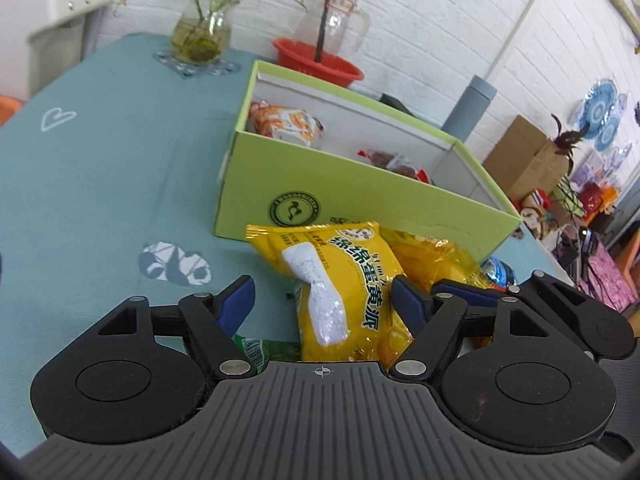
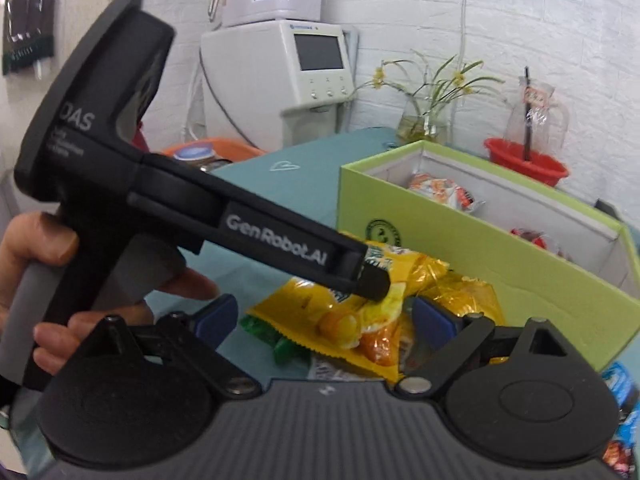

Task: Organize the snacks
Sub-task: 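Grasp the yellow chip bag with the left gripper, then lower the yellow chip bag into the green box and release it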

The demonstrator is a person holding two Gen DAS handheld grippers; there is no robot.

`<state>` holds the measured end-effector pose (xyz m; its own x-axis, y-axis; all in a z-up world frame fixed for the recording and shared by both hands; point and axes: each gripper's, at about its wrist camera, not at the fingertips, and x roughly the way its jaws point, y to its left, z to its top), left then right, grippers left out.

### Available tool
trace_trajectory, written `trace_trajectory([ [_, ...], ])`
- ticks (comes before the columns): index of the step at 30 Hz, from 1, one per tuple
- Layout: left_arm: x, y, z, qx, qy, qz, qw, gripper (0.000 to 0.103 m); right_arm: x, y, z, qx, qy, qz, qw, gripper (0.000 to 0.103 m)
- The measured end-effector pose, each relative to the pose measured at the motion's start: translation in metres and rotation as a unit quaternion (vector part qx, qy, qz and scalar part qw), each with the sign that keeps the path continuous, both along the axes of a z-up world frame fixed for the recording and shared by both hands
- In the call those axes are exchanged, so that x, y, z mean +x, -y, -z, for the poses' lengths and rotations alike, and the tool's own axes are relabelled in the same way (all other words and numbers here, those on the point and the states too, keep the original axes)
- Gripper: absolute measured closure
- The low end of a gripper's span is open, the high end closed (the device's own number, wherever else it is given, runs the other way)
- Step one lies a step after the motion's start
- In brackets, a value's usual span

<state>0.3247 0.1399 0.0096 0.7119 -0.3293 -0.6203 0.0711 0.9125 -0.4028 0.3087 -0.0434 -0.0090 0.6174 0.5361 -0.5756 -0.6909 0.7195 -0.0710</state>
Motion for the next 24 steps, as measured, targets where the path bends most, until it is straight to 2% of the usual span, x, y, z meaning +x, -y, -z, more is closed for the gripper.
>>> trace_trajectory([
  [3,0.000,0.003,0.003,-0.010,-0.003,0.014,0.9998,0.050,0.003,0.000,0.003,0.003,-0.020,0.012,1.000,0.010],
  [5,-0.002,0.002,0.003,-0.004,0.000,0.013,0.9999,0.053,0.004,0.000,0.005,0.013,-0.030,0.019,0.999,0.009],
  [7,-0.006,0.000,0.002,-0.009,-0.002,0.015,0.9998,0.061,0.004,0.001,0.006,0.024,-0.042,0.016,0.999,0.009],
  [8,-0.008,0.000,0.002,-0.012,-0.004,0.022,0.9997,0.071,0.004,0.001,0.007,0.029,-0.050,0.014,0.998,0.009],
  [9,-0.010,0.001,0.002,-0.015,-0.007,0.031,0.9994,0.074,0.002,0.002,0.006,0.033,-0.058,0.010,0.998,0.009],
  [13,-0.035,0.008,-0.001,0.003,0.000,0.042,0.9991,0.074,-0.017,0.007,0.002,0.045,-0.067,-0.008,0.997,0.009],
  [16,-0.057,0.014,-0.001,0.000,-0.005,0.037,0.9993,0.075,-0.036,0.009,0.003,0.046,-0.068,-0.011,0.997,0.009],
  [21,-0.103,0.029,0.003,0.001,-0.011,0.044,0.9990,0.072,-0.083,0.019,0.005,0.043,-0.066,-0.018,0.997,0.009],
  [24,-0.116,0.036,0.009,0.006,-0.015,0.051,0.9985,0.070,-0.100,0.024,0.010,0.037,-0.060,-0.018,0.997,0.009],
])
